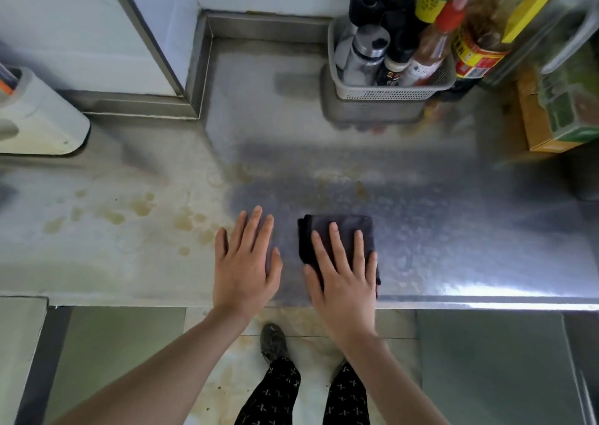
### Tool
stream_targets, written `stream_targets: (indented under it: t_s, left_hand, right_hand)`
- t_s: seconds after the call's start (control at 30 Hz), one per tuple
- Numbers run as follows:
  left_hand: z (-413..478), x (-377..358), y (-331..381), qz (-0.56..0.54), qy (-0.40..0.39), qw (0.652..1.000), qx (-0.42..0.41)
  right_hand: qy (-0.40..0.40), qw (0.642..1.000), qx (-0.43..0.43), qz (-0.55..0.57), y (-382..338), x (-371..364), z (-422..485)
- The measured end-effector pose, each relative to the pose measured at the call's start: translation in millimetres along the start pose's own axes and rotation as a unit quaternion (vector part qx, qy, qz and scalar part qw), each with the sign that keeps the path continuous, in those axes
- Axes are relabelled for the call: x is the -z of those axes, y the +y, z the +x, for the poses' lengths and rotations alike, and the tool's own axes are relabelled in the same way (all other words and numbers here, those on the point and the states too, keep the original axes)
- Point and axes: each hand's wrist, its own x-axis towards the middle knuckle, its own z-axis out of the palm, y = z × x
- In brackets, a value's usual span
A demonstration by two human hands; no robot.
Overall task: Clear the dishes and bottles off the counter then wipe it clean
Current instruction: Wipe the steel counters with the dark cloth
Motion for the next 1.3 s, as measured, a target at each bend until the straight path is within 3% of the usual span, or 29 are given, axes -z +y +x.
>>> stream_targets:
  t_s: [0.03,0.1,0.23,0.3,0.37,0.43,0.53,0.6,0.67,0.73,0.83,0.93,1.0,1.17,1.23,1.3]
  left_hand:
    - [0.2,-0.1,0.0,-0.002,-0.002,1.0,0.001]
    - [0.7,-0.6,-0.1,0.0,-0.003,1.0,0.0]
    - [0.8,-2.0,-0.5,0.003,-0.002,1.0,0.003]
    - [1.6,-2.4,-0.8,-0.001,-0.004,1.0,0.001]
    - [1.8,-2.3,-1.1,-0.004,-0.009,1.0,0.006]
    - [2.0,-2.3,-0.8,-0.003,-0.012,1.0,0.01]
    - [2.5,-3.2,-0.8,0.001,-0.015,1.0,0.009]
    - [2.6,-3.8,-1.3,0.001,-0.014,1.0,0.01]
    - [2.0,-4.7,-1.6,-0.001,-0.01,1.0,0.011]
    - [0.6,-4.7,-1.6,-0.003,-0.006,1.0,0.011]
    - [0.5,-3.3,-1.1,-0.006,-0.002,1.0,0.006]
    - [1.4,-2.5,-0.1,-0.001,0.004,1.0,0.006]
    - [1.2,-2.9,0.0,0.001,0.012,1.0,0.008]
    - [0.5,-5.0,-0.3,0.013,0.024,1.0,0.009]
    - [0.6,-4.8,-0.1,0.017,0.022,1.0,0.01]
    - [0.6,-5.6,-0.7,0.025,0.02,0.999,0.012]
  right_hand:
    - [-0.013,0.999,0.034,-0.008,12.5,3.2,4.5]
    - [-0.021,0.999,0.02,-0.021,47.3,11.8,24.0]
    - [0.004,0.981,-0.19,0.047,79.8,29.4,91.3]
    - [0.022,0.968,-0.236,0.083,58.6,28.6,105.7]
    - [0.018,0.982,-0.17,0.078,26.3,21.0,94.5]
    - [0.007,0.998,-0.046,0.034,3.7,11.4,68.2]
    - [-0.016,0.998,0.06,-0.009,25.4,14.2,74.5]
    - [0.0,1.0,0.006,-0.012,57.5,22.9,110.2]
    - [0.013,0.993,-0.114,0.03,78.8,35.2,154.1]
    - [0.023,0.983,-0.173,0.061,68.0,38.3,184.6]
    - [0.011,0.999,-0.027,0.042,11.9,27.4,187.8]
    - [-0.032,0.991,0.132,-0.006,-3.0,23.1,175.3]
    - [-0.028,0.989,0.146,-0.028,22.7,28.0,182.6]
    - [0.001,0.999,-0.018,0.03,48.4,31.4,184.0]
    - [0.01,0.999,0.036,0.034,23.9,22.4,155.4]
    - [0.004,0.986,0.164,0.013,8.3,13.2,117.1]
